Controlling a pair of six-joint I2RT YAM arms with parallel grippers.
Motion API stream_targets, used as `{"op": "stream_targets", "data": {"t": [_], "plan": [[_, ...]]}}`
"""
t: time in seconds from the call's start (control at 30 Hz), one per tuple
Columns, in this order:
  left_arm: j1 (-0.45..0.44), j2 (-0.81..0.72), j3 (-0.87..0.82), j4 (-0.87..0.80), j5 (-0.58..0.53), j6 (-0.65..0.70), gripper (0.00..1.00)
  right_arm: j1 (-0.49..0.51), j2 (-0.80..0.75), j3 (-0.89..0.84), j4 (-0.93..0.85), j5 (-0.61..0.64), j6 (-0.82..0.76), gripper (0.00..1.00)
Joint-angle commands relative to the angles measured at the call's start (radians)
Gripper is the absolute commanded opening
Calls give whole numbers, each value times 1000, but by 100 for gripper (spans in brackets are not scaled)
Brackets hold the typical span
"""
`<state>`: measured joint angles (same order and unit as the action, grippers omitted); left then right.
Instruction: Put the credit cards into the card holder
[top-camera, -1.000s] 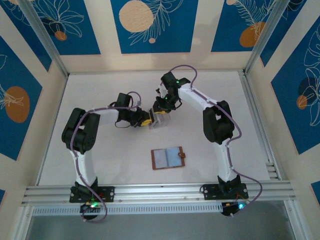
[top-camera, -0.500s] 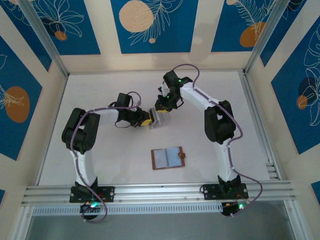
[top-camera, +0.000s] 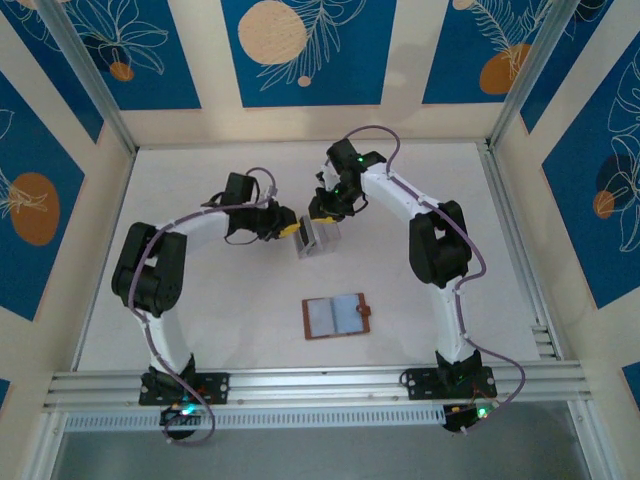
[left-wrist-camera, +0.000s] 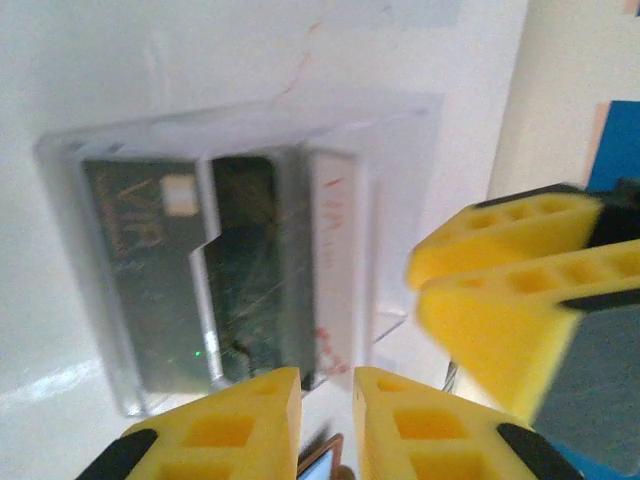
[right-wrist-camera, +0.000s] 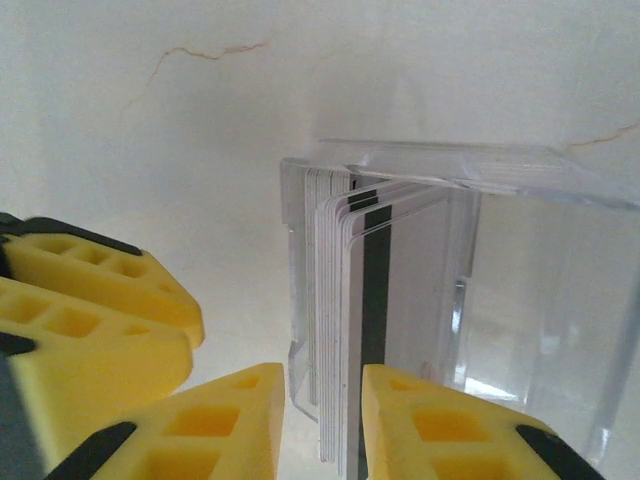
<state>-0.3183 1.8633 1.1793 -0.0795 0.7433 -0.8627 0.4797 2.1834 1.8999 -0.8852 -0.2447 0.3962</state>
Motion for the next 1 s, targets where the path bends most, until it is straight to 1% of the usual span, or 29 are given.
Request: {"op": "stream_targets", "data": {"t": [0.0,0.27,0.47,0.63,0.8,0.97], "plan": [[12,4,55,-31,13,-2,19,-7,21,1,-9,-57,-3,28],[6,81,117,-1,35,-41,16,-19,35,-28,10,-91,9,28],[-8,131,152,1,45,-46,15,-27,47,-51,25,-106,15,28],[-21,156,167,3,49,-48,15,-27,49,-64,44,-147,21,28],[-43,183,186,-2,47,-48,15,-30,33,-94,83,-198,38,26],[-62,193,189,-3,43,-48,15,-34,15,-108,97,-206,38,19]]}}
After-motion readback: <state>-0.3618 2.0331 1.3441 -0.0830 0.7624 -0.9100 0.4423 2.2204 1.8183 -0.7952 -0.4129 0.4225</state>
